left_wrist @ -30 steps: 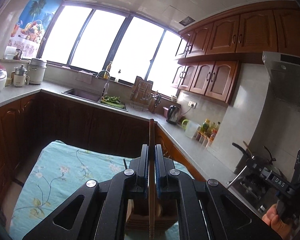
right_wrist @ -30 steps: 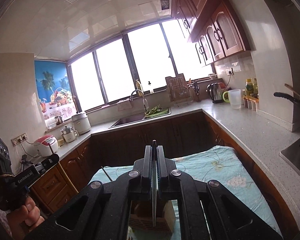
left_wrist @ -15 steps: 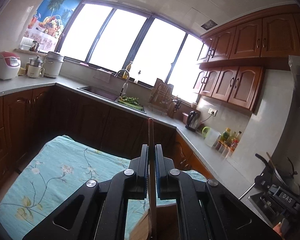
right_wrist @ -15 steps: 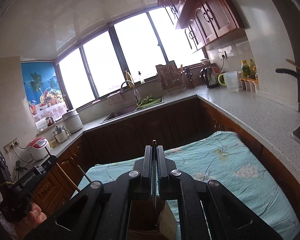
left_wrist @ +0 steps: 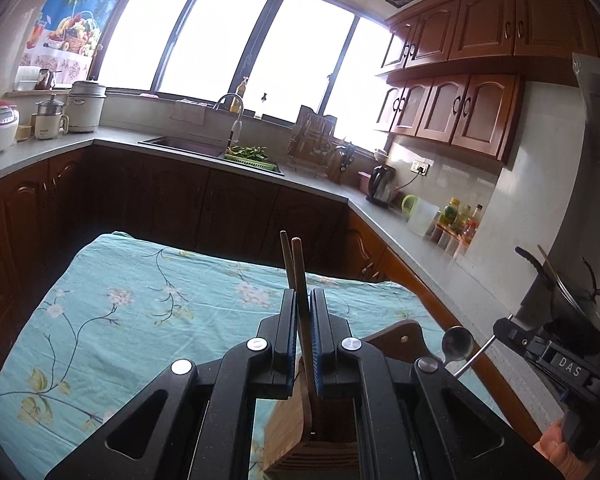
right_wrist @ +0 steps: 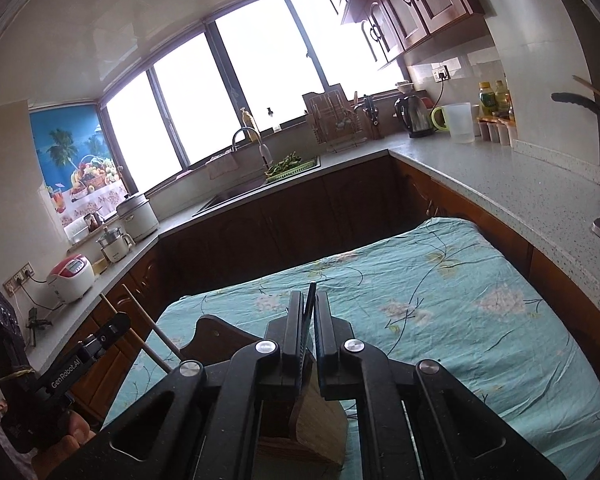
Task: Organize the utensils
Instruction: 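Open both grippers to drop the chopsticks into the caddy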
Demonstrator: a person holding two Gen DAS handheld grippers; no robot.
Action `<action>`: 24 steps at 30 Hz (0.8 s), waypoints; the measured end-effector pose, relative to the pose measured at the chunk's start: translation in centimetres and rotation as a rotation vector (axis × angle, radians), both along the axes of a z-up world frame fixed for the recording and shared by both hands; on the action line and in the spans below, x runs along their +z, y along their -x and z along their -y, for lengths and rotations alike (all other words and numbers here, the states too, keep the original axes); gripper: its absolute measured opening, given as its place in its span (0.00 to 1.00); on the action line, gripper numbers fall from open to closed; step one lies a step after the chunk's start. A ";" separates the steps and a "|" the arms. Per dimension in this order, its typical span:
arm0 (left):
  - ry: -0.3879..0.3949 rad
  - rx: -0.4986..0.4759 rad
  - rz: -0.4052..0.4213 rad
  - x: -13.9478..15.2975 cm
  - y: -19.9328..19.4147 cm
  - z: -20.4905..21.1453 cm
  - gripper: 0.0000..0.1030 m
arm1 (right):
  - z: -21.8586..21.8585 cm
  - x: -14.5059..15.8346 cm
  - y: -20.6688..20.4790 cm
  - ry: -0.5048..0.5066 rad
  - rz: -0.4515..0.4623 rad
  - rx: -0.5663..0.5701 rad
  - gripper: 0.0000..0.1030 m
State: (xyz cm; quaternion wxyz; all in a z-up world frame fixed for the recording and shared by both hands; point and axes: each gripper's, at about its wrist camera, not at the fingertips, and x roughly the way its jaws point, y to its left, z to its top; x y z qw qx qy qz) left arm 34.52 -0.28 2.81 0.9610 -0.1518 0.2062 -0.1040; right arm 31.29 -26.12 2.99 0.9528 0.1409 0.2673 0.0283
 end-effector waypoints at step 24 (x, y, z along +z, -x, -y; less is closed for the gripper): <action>-0.021 0.042 -0.044 1.3 5.4 -2.7 0.66 | 2.0 2.2 5.1 -0.051 0.086 0.004 0.82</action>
